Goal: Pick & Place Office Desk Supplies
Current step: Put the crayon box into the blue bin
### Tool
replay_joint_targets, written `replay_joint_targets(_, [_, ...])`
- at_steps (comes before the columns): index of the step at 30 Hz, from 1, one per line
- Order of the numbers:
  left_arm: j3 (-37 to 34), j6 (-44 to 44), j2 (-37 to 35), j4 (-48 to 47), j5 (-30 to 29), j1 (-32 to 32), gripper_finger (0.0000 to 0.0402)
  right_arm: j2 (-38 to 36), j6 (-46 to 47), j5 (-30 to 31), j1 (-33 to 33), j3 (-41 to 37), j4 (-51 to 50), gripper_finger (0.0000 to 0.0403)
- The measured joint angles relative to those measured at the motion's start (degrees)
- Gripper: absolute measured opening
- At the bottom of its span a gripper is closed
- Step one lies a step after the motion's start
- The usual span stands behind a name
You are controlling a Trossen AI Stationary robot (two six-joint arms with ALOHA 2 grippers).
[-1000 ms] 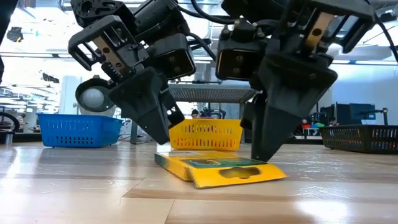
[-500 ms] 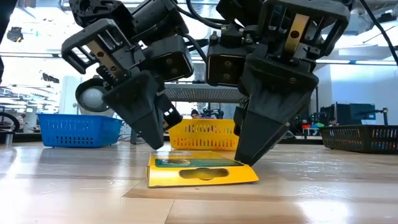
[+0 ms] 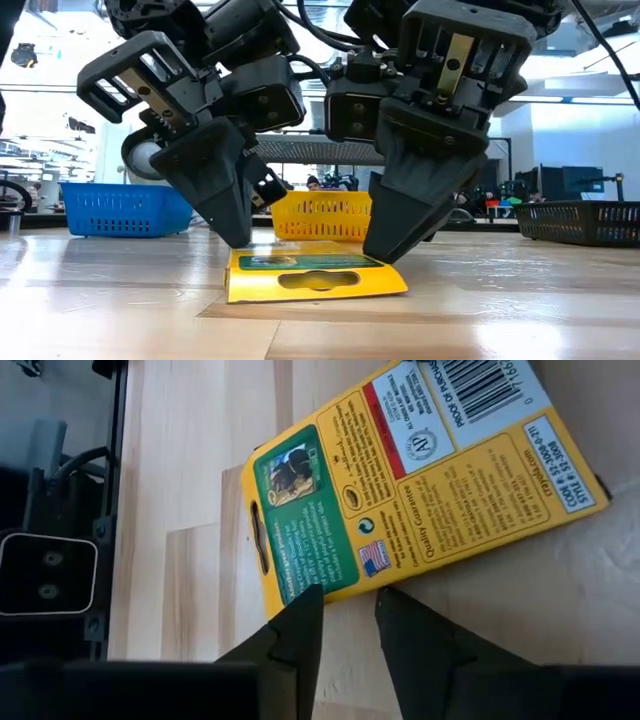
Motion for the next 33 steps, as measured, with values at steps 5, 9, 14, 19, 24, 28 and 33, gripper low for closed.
replay_joint_targets(5, [0.0, -0.2, -0.1, 0.0, -1.8, 0.0, 0.0001, 0.1, 1.1, 0.1, -0.6, -0.1, 1.3, 0.0097])
replay_joint_targets(9, [0.0, -0.2, -0.1, 0.0, -2.3, 0.0, 0.0001, 0.5, 2.1, 0.3, -1.0, -0.2, 2.9, 0.0097])
replay_joint_targets(14, [0.0, -0.2, 0.3, 0.2, -2.3, 0.0, 0.0001, 0.5, 2.2, 1.6, -1.4, -0.2, 3.5, 0.0097])
replay_joint_targets(19, [0.8, -0.8, 3.4, 1.7, -0.6, 0.0, 0.0001, 0.5, 2.8, 1.7, -2.0, -0.2, 3.9, 0.0097])
replay_joint_targets(24, [2.7, -0.9, 4.8, 0.9, 1.4, -0.5, 0.0001, 0.5, 3.4, 3.7, -2.3, -0.2, 3.8, 0.0078])
replay_joint_targets(28, [2.8, -0.9, 3.9, -0.1, 1.3, -0.3, 0.0001, 0.3, 1.6, 4.7, -2.3, -0.2, 3.9, 0.0024])
replay_joint_targets(33, [2.8, -0.8, 3.7, -0.8, 0.7, -0.3, 0.0001, 0.3, 0.6, 5.3, -2.3, -0.2, 4.3, 0.0005])
